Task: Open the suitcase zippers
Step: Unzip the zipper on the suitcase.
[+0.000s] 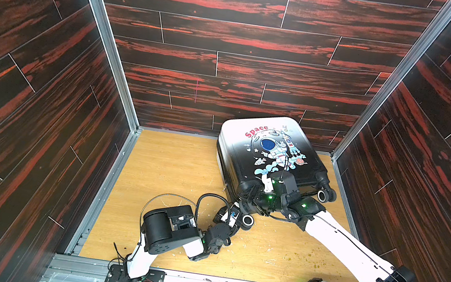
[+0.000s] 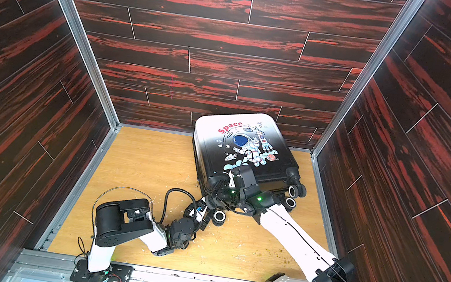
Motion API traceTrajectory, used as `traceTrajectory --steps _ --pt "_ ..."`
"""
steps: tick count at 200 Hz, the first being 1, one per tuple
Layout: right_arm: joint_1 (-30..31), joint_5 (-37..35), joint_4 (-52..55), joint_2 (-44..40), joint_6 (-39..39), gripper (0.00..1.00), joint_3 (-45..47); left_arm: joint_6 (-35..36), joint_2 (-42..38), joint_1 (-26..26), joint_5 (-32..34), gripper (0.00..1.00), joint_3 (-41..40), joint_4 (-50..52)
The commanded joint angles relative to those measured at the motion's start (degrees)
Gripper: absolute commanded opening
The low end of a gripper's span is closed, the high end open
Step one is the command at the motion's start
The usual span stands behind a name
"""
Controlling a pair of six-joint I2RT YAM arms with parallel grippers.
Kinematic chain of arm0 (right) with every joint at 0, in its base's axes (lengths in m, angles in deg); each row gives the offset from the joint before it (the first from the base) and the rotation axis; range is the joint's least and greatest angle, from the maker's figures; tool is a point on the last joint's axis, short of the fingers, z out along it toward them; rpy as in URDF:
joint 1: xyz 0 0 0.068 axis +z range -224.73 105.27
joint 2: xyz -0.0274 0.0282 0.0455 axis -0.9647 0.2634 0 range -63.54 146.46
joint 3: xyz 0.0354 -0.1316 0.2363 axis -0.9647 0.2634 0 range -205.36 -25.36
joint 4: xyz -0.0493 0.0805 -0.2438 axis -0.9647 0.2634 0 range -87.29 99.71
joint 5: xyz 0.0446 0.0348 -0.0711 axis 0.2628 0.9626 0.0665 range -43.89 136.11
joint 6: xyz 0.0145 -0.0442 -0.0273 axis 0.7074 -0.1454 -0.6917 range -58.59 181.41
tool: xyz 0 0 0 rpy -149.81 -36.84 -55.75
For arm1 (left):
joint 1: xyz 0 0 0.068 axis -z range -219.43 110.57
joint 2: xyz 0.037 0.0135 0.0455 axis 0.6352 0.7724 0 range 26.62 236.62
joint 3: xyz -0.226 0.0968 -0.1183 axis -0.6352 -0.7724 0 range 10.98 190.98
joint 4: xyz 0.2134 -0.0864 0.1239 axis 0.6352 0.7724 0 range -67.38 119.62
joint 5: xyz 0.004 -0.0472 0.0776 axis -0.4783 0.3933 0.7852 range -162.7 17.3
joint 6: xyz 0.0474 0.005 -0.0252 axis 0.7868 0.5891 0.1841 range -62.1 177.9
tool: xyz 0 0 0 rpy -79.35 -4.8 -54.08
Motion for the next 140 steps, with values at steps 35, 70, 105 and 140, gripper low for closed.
traceTrajectory --steps 35,70,105,140 --pt "4.0 8.1 -5.3 -1.2 -1.1 0.18 -1.7 -1.0 0.7 -3.2 1.8 0.22 2.9 -2.6" --pt "4.1 6.3 -4.7 -1.1 -1.5 0.17 -1.3 -0.5 -2.1 -3.9 -0.8 0.0 1.5 -2.5" --pt "4.2 6.1 -4.1 -0.1 -2.3 0.17 -2.7 -0.5 -4.5 -3.9 -2.5 0.0 -1.0 -2.5" --pt "4.1 5.8 -3.1 0.7 -3.5 0.16 -4.4 -1.6 -6.6 -3.9 -4.6 0.0 -2.9 -2.5"
